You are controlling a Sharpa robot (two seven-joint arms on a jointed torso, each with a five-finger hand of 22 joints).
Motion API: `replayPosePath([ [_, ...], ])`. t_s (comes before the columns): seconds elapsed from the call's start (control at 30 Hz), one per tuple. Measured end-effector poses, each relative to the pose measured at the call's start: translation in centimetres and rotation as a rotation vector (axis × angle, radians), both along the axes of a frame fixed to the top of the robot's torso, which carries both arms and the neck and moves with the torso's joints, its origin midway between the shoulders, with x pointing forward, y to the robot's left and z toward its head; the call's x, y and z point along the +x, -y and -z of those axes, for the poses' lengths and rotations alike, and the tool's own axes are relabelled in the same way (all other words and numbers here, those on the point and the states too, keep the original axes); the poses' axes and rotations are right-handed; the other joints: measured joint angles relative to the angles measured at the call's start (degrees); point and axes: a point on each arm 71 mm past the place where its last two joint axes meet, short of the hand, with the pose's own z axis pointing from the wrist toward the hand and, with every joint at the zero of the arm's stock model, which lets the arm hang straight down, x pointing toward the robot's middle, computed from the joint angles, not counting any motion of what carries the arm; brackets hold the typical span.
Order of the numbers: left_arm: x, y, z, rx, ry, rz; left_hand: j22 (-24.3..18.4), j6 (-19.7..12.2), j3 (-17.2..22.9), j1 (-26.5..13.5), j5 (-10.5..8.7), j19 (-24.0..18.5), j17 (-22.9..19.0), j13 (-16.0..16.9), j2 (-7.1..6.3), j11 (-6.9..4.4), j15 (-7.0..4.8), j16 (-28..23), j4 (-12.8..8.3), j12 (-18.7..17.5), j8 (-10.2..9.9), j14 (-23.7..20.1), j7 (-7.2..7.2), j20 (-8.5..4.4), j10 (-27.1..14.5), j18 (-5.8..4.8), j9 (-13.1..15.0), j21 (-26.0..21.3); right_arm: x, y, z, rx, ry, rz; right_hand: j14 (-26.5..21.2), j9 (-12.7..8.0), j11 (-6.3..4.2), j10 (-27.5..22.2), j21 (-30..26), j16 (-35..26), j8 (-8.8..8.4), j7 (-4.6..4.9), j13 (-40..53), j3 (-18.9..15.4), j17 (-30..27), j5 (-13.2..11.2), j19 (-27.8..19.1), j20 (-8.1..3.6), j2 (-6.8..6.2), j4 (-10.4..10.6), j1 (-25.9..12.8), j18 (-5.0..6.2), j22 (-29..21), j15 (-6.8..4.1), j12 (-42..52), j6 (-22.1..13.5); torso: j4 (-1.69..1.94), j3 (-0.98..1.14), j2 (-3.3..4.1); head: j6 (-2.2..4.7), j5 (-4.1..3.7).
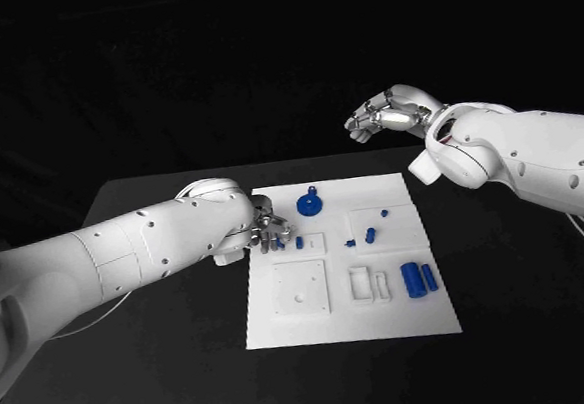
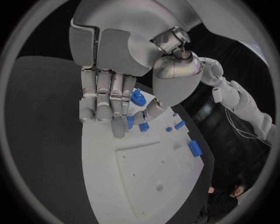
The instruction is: Assemble the parts on the task board
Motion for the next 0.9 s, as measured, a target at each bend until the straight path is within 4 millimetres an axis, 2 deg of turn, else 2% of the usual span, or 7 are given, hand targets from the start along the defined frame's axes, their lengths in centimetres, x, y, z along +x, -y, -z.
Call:
replayPosePath([
  [0.9, -0.15, -0.08, 0.41, -0.003, -0.006, 0.006, 0.0, 0.0, 0.0, 0.0, 0.04, -0.1, -0.2, 0.0, 0.0, 0.0, 0.0, 0.2, 0.0, 0.2, -0.6, 0.0, 0.0, 0.11, 0.0, 0.05, 0.1, 0.0, -0.05, -0.25, 0.18, 0.0, -0.008, -0.009, -0.2, -0.1, 0.21, 0.2, 0.0, 0.0, 0.0, 0.18, -0.3, 0.0, -0.4, 0.0, -0.4, 0.0, 0.23, 0.0, 0.2, -0.01, 0.2, 0.18, -0.2, -0.2, 0.04, -0.09, 0.03, -0.29, -0.06],
])
